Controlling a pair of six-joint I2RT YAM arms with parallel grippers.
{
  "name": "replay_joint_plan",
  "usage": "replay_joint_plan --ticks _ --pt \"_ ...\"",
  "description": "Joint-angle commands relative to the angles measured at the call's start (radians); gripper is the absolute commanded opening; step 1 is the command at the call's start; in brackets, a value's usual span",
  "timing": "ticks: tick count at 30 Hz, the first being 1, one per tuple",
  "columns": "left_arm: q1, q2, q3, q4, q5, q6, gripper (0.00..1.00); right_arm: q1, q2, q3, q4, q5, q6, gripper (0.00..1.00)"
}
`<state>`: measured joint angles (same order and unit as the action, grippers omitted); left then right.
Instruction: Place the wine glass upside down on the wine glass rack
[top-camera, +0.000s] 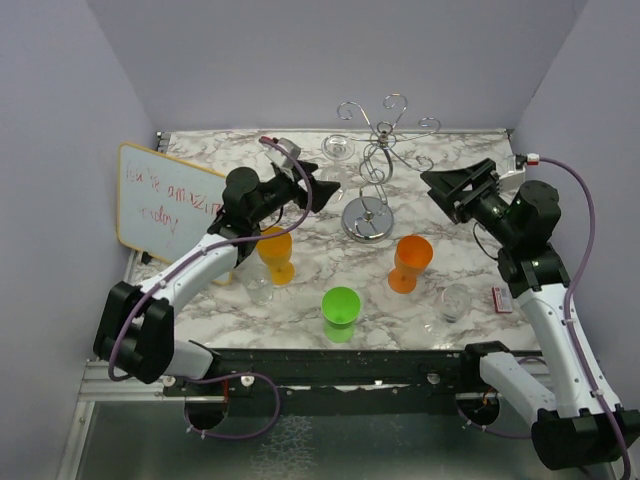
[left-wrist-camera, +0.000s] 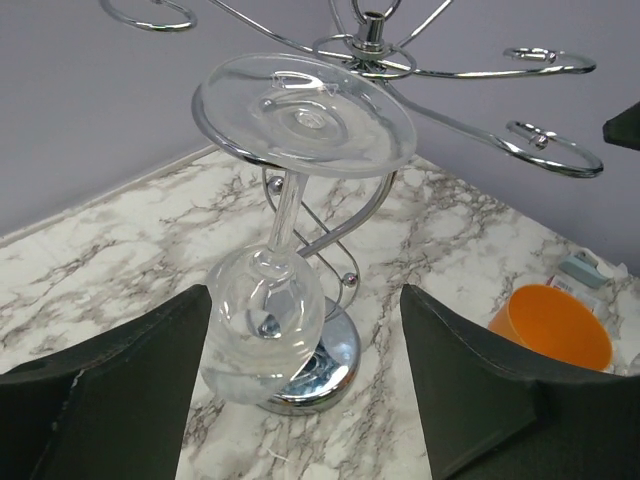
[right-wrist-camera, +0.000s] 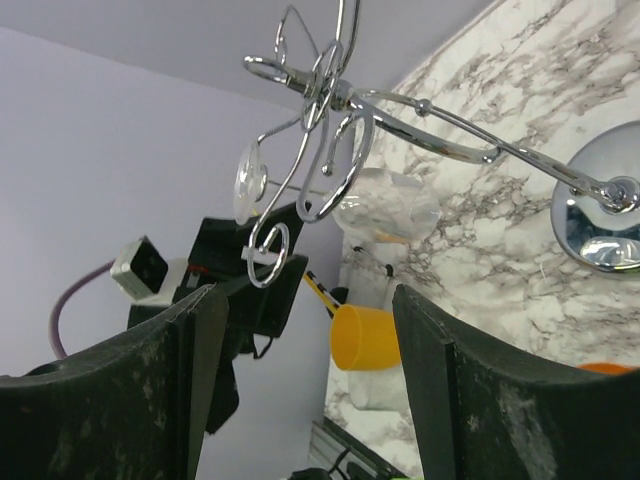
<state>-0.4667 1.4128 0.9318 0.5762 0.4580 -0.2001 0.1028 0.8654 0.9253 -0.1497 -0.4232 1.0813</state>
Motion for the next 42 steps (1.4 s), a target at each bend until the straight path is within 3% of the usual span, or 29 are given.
replay_joint_plan --ticks 1,4,10,18,27,42 --pt "0.000 -0.122 -0.031 -0.096 -0.129 -0.078 0.78 -0.003 0.047 0.027 0.044 0.084 0.082 0.70" --pt "0.000 -0.184 0.002 -0.250 -0.220 -0.148 0.85 -0.003 0.076 0.040 0.032 0.164 0.119 0.62" --pt "0.000 -0.248 0.098 -0.555 -0.282 -0.191 0.86 -0.003 0.144 0.042 0.085 0.178 0.166 0.46" --pt "0.000 -0.323 0.083 -0.683 -0.248 -0.215 0.86 -0.003 0.172 0.005 0.188 0.126 0.200 0.36" --pt "0.000 -0.352 0.067 -0.729 -0.197 -0.247 0.86 -0.003 0.208 -0.034 0.226 0.064 0.253 0.01" --pt "0.000 -0.345 0.056 -0.719 -0.155 -0.274 0.86 -0.003 0.325 -0.092 0.383 -0.025 0.307 0.01"
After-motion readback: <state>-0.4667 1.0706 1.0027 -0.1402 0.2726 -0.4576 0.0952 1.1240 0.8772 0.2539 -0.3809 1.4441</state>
